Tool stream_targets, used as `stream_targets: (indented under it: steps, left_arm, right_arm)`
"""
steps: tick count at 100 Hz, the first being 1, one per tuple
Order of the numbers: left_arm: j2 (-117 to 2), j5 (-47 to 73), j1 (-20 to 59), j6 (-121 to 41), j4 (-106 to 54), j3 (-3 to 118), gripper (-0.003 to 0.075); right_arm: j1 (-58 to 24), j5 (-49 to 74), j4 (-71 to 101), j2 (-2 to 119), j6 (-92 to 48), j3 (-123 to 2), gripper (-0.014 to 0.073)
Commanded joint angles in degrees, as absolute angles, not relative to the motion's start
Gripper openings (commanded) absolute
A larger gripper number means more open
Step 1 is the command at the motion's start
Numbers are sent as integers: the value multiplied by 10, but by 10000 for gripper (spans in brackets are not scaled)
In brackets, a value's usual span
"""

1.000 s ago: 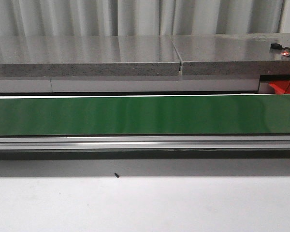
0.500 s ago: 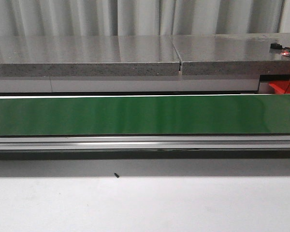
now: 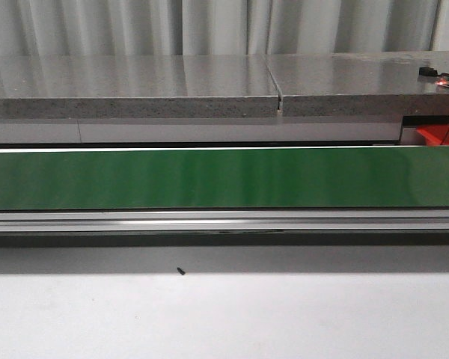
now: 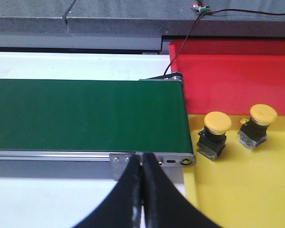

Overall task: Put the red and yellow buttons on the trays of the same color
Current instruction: 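Raise the right gripper away from the yellow tray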

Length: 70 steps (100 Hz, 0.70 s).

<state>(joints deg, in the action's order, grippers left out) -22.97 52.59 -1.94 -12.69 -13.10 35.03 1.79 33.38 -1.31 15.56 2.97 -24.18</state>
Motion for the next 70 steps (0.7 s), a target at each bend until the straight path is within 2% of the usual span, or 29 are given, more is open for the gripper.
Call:
stream_targets:
  steps: [1, 70]
  left_arm:
    - [-234, 491, -14, -127, -142, 365, -19]
    - [-234, 492, -14, -128, -133, 365, -19]
  right_arm:
    - [19, 290, -14, 159, 32, -256, -66]
    - [19, 290, -14, 159, 32, -256, -66]
